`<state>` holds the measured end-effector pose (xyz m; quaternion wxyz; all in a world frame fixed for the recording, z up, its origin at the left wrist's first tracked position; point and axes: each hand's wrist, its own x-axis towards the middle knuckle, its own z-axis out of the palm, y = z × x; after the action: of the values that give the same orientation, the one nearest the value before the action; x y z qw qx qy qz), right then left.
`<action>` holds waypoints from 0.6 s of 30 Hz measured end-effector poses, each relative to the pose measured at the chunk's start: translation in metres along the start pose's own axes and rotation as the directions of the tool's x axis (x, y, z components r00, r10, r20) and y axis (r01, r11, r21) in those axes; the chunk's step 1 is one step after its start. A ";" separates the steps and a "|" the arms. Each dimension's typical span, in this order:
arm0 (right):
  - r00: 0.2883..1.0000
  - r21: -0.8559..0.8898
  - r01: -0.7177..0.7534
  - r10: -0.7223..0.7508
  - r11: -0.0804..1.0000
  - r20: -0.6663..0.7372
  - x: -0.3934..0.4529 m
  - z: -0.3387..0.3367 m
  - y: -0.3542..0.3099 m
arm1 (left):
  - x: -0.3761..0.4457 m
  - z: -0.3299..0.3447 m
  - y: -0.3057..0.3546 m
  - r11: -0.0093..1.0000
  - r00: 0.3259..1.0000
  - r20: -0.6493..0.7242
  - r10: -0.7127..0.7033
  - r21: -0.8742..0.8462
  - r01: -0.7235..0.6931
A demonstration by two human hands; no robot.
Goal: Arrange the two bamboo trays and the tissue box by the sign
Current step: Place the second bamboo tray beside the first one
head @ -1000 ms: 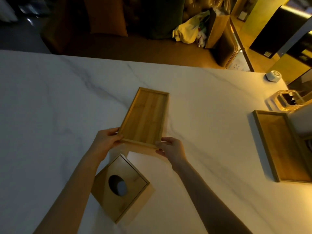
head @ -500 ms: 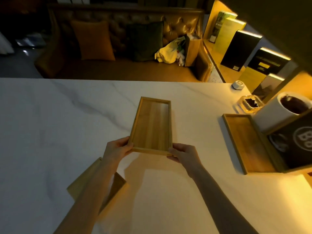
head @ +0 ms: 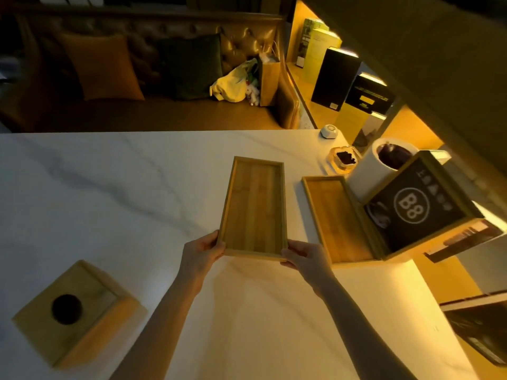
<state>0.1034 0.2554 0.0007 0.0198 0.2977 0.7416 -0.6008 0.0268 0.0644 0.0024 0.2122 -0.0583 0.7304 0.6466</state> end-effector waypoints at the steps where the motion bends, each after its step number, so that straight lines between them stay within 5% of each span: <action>1: 1.000 -0.004 -0.010 0.010 1.000 -0.005 0.003 -0.007 0.005 | 0.000 0.009 -0.002 1.000 1.000 0.004 -0.002 0.003 0.002; 18: 0.999 -0.114 -0.048 0.051 0.992 0.015 0.040 -0.062 0.051 | 0.016 0.084 -0.043 0.994 0.992 -0.070 -0.102 -0.056 0.098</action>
<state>0.1144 0.3335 -0.0427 0.0583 0.3089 0.7667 -0.5597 0.0480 0.1422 -0.0492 0.2160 -0.1238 0.7165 0.6517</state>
